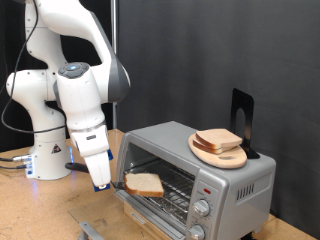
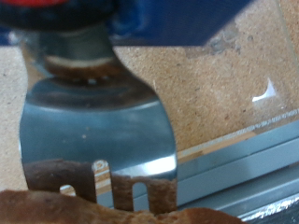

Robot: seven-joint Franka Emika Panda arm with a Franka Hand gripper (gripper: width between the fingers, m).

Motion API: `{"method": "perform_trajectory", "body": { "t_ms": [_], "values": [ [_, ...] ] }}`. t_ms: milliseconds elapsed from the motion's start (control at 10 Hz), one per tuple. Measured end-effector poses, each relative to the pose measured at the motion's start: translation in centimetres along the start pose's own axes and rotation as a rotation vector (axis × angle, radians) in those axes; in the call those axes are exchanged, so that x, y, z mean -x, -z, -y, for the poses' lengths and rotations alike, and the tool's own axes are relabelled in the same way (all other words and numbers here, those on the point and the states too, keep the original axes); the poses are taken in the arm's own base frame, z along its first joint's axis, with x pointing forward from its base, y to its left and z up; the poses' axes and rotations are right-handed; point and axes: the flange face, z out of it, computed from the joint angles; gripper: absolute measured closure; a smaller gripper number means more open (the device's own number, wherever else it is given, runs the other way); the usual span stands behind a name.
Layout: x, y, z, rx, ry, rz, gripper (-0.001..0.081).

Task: Make a piece of toast with the oven

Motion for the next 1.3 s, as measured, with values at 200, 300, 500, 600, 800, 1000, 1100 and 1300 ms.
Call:
{"method": "perform_trajectory", "body": {
  "t_ms": [200, 300, 500, 600, 800, 1000, 1100, 1300],
  "values": [
    [-0.5, 0.9, 0.3, -0.009, -0.008, -0.040, 0.0369],
    [-1.0, 1.4, 0.7, -0.011, -0.008, -0.061, 0.0369],
    [-1.6, 2.2, 1.5, -0.008, 0.007, -0.078, 0.0369],
    [-1.8, 2.4, 1.8, -0.005, 0.013, -0.076, 0.0369],
    [-1.9, 2.3, 2.1, 0.009, 0.014, -0.055, 0.0369],
    [-1.5, 2.0, 2.0, 0.031, 0.008, -0.021, 0.0369],
    [-1.2, 1.7, 1.7, 0.040, 0.003, -0.005, 0.0369],
    [-0.5, 1.2, 1.0, 0.057, -0.009, 0.029, 0.0369]
  ]
}}
